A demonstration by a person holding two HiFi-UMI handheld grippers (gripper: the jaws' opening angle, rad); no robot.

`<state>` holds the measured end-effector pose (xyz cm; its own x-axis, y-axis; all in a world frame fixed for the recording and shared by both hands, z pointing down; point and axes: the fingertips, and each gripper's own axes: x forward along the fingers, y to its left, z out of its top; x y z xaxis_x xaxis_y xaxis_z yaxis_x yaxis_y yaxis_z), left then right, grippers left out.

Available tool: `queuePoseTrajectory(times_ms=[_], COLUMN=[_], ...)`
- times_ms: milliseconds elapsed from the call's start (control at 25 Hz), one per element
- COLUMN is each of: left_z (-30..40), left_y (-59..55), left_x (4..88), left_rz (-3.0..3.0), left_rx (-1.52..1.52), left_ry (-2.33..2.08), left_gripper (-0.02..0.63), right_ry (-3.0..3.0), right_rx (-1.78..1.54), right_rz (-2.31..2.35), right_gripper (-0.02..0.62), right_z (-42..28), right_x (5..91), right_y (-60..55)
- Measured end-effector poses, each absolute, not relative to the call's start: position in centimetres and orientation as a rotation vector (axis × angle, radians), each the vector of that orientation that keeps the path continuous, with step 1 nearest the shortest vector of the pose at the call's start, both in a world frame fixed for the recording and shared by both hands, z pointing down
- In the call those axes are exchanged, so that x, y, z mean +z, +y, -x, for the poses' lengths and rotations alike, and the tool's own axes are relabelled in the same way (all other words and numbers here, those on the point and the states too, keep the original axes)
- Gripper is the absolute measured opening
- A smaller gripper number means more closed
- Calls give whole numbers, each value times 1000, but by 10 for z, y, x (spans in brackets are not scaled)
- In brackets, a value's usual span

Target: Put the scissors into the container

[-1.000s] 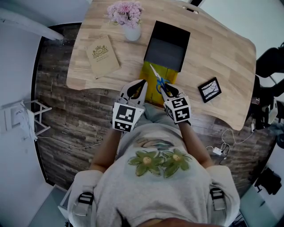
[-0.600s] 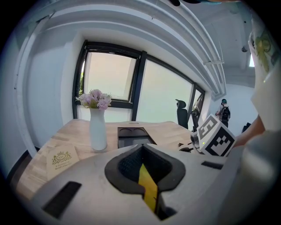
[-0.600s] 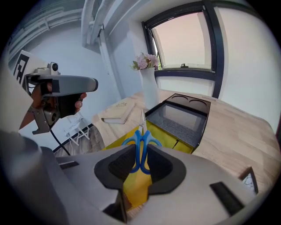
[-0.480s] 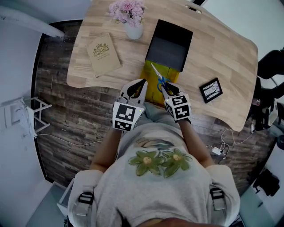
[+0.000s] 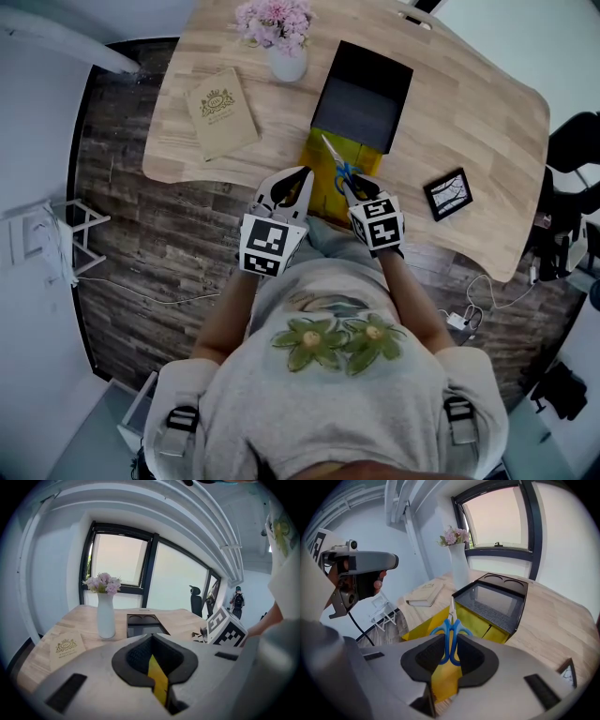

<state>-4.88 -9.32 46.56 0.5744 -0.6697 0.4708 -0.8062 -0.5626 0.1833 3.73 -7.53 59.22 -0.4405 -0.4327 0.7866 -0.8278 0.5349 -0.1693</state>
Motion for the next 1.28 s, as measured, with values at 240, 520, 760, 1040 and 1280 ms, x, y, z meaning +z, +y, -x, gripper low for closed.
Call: queuePoseTrajectory(times_ms=[240,520,760,1040,1280], left_z=[51,48,46,46,51], left_y=[-96,-101,-107,-109,-111], left_x=[468,472,475,475,479], left_rz=[-2422,-2427,-2428,-2422,-2408], left_rx=[496,506,509,512,519], left_ry=[-1195,-1174,-1158,-1151,-1155], left_gripper=[8,8,7,6,7], right_ry=[-2053,-2042,-2027,-2013,-1998], right_rx=[731,749,773,776,773], right_rz=[-1009,-998,-981,-974,-959], right_gripper=[81,81,81,81,81], right_z=[-38,-37,-37,-37,-34], right_x=[598,605,611,616,621], right_y=[-78,-79,-79,-82,-85])
